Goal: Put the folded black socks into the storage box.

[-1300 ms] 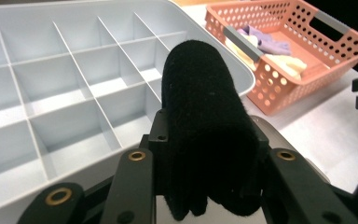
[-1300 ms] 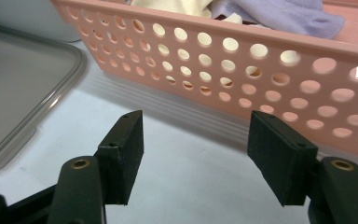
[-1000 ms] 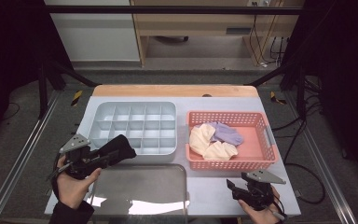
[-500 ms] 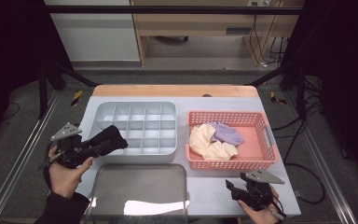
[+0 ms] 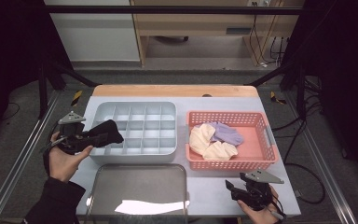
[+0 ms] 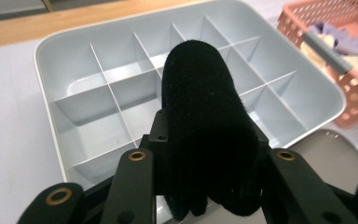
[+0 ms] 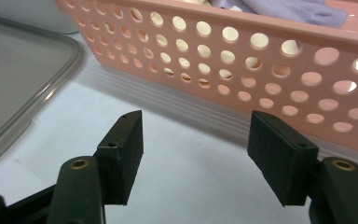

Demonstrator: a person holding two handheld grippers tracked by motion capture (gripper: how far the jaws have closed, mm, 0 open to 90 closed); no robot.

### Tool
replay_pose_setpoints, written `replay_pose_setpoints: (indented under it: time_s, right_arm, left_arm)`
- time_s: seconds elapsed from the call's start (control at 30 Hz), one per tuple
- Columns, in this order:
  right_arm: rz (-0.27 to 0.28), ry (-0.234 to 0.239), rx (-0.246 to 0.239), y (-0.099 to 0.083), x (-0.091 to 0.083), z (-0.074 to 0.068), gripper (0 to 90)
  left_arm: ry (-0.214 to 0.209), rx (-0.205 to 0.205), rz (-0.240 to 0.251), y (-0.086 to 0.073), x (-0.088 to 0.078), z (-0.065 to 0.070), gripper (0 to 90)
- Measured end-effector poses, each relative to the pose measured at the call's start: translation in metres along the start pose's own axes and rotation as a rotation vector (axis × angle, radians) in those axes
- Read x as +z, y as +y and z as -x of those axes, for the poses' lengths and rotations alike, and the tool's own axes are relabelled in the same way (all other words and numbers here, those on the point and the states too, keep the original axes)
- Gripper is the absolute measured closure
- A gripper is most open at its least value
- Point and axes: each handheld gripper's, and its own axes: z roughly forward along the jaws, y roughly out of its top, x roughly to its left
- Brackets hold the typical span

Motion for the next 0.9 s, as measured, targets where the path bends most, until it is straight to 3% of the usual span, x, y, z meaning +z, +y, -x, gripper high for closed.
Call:
replay_pose_setpoints:
  time_s: [0.23, 0.37, 0.63, 0.73, 0.9]
  right_arm:
    - [0.002, 0.002, 0.001, 0.000, 0.000, 0.001, 36.5]
    - [0.002, 0.004, 0.008, 0.000, 0.000, 0.001, 36.5]
    - [-0.005, 0.001, 0.002, 0.000, 0.001, 0.000, 36.5]
    - [-0.007, 0.001, 0.002, 0.000, 0.001, 0.001, 36.4]
    - [-0.011, 0.004, 0.004, 0.000, 0.001, 0.001, 36.3]
  left_arm:
    - [0.045, -0.013, -0.065, -0.006, 0.017, -0.018, 64.7]
    - [0.020, -0.032, -0.091, -0.012, 0.023, -0.025, 64.8]
    - [-0.011, -0.018, -0.139, -0.016, 0.035, -0.021, 64.8]
    - [0.006, -0.007, -0.172, -0.016, 0.040, -0.018, 64.8]
    - [-0.007, -0.007, -0.219, -0.017, 0.046, -0.014, 65.1]
